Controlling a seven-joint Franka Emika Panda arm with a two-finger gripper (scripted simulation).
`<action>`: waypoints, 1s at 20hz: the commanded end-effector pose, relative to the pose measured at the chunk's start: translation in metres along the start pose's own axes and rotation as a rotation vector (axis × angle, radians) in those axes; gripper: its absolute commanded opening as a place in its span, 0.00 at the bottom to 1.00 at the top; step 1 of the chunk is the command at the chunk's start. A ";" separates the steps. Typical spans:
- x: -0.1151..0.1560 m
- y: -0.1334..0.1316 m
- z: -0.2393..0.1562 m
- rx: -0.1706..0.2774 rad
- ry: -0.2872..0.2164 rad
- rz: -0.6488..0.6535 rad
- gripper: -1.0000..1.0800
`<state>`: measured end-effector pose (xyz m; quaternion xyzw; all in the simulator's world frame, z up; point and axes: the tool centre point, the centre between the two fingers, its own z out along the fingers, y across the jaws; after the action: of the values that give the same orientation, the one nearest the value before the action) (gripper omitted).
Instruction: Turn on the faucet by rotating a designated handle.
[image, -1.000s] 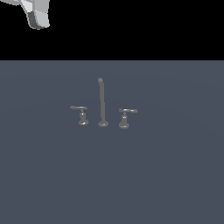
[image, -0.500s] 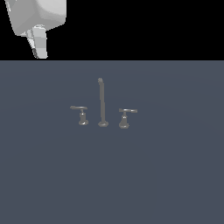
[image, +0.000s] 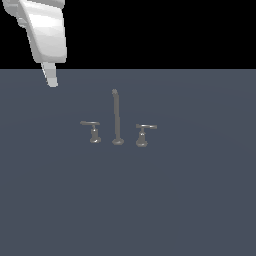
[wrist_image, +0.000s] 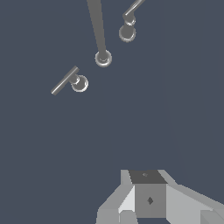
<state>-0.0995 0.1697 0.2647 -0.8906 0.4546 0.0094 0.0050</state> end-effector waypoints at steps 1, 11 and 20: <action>0.003 -0.011 0.010 0.002 0.000 0.042 0.00; 0.020 -0.052 0.047 0.005 0.004 0.204 0.00; 0.046 -0.091 0.088 0.005 0.011 0.377 0.00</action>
<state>-0.0081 0.1874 0.1838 -0.7995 0.6007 0.0051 0.0032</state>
